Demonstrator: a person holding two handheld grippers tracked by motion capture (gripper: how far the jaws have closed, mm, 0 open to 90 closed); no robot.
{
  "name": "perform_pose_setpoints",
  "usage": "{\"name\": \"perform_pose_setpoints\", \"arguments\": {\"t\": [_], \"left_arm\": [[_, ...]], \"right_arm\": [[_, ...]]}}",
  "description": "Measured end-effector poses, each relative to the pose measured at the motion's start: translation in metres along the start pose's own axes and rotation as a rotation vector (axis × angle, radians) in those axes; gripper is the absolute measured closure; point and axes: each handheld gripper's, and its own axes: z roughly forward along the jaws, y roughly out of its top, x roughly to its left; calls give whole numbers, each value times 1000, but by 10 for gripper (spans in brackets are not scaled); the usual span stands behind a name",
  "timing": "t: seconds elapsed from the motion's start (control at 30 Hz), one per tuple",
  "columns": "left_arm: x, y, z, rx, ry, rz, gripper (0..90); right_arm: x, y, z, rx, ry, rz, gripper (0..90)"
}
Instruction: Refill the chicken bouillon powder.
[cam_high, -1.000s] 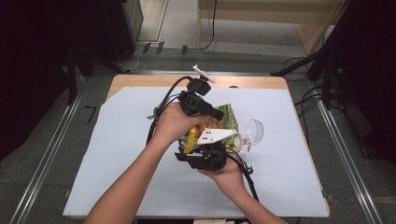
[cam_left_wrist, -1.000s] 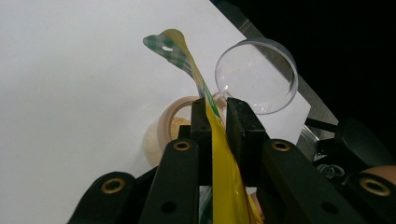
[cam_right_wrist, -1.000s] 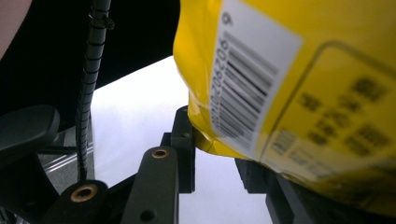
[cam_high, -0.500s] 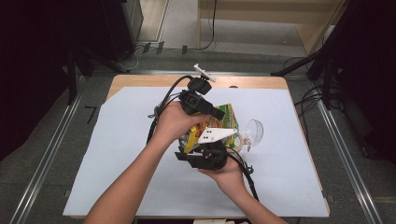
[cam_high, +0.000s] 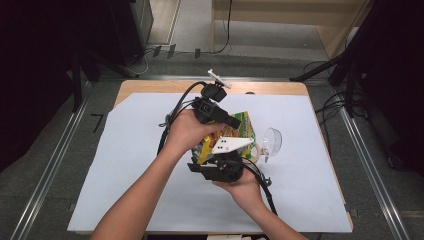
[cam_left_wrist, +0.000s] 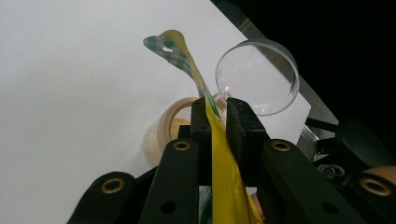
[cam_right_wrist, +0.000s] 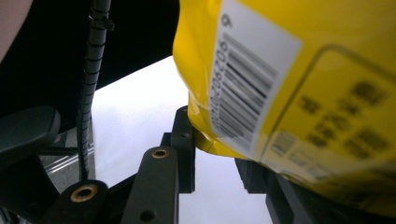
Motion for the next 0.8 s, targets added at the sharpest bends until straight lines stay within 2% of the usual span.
{"name": "perform_pose_setpoints", "arguments": {"t": [0.5, 0.8], "left_arm": [[0, 0, 1, 1, 3, 9, 819], [1, 0, 1, -9, -12, 6, 819]], "right_arm": [[-1, 0, 0, 1, -4, -3, 727], [-2, -1, -1, 5, -12, -3, 727]]}}
